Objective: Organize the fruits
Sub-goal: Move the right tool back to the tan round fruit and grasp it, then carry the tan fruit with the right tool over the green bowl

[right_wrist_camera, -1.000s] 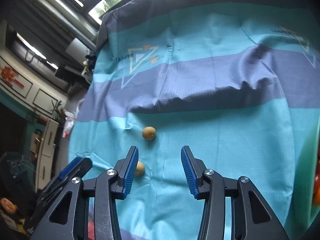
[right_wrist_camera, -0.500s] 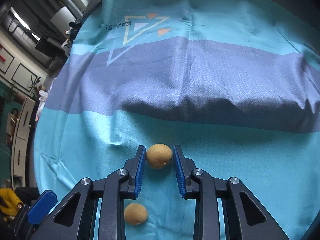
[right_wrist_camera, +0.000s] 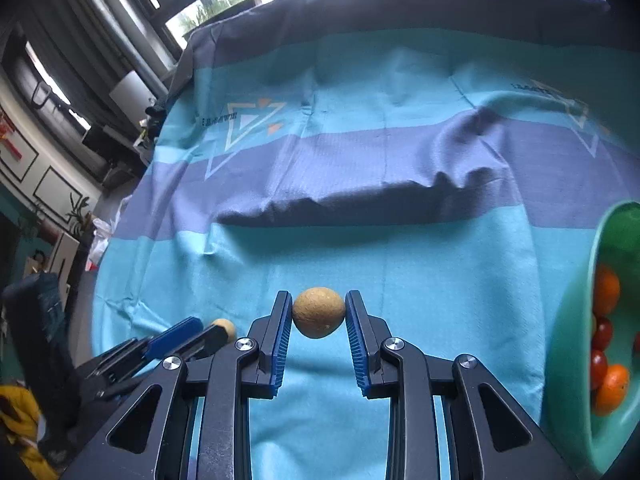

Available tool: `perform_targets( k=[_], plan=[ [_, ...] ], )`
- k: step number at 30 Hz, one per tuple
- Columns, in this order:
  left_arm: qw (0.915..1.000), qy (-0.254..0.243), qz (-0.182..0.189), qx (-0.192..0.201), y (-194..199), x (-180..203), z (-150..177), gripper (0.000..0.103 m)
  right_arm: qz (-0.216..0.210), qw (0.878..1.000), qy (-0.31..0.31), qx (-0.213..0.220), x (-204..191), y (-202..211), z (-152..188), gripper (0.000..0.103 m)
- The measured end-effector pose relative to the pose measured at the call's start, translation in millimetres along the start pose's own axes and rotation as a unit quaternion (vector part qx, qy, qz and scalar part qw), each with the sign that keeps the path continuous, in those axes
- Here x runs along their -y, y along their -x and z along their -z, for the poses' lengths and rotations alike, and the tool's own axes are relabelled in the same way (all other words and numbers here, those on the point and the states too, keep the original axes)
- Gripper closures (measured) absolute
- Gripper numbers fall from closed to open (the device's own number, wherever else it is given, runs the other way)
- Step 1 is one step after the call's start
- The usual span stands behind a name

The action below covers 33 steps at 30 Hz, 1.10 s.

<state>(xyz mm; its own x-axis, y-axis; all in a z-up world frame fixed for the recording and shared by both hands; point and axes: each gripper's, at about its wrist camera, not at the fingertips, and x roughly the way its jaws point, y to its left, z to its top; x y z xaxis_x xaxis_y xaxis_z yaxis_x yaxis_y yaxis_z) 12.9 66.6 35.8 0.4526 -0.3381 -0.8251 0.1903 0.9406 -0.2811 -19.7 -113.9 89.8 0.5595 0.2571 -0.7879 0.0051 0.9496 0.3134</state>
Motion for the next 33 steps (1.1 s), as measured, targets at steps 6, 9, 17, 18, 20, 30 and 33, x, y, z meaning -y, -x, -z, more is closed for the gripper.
perform_targets(
  k=[6,9,17,18,20,30,33],
  plan=[
    [0.9997,-0.009,-0.022,0.011,-1.3,0.9,1.9,0.073,0.012,0.999,0.001,0.033,13.4,27.0,8.1,0.074],
    [0.9998,-0.007,-0.017,0.012,-1.0,1.0,2.4,0.073,0.005,0.999,-0.002,0.044,14.2,32.4,7.1,0.074],
    [0.9985,-0.017,-0.051,0.011,-10.0,3.8,3.5,0.073,0.010,0.998,0.009,0.061,10.7,42.1,10.9,0.074],
    [0.9982,-0.021,-0.055,0.011,-10.4,4.9,4.2,0.073,0.011,0.998,0.011,0.062,10.5,43.0,11.4,0.074],
    [0.9976,-0.027,-0.062,0.013,-11.0,7.4,5.6,0.073,0.014,0.998,0.014,0.063,9.1,43.8,12.1,0.074],
    [0.9965,-0.034,-0.076,0.006,-25.6,11.3,11.8,0.077,0.020,0.997,0.013,0.069,7.6,50.8,18.4,0.074],
    [0.9962,-0.034,-0.080,0.012,-25.5,12.1,12.5,0.077,0.022,0.997,0.007,0.068,11.2,51.0,21.3,0.074]
  ],
)
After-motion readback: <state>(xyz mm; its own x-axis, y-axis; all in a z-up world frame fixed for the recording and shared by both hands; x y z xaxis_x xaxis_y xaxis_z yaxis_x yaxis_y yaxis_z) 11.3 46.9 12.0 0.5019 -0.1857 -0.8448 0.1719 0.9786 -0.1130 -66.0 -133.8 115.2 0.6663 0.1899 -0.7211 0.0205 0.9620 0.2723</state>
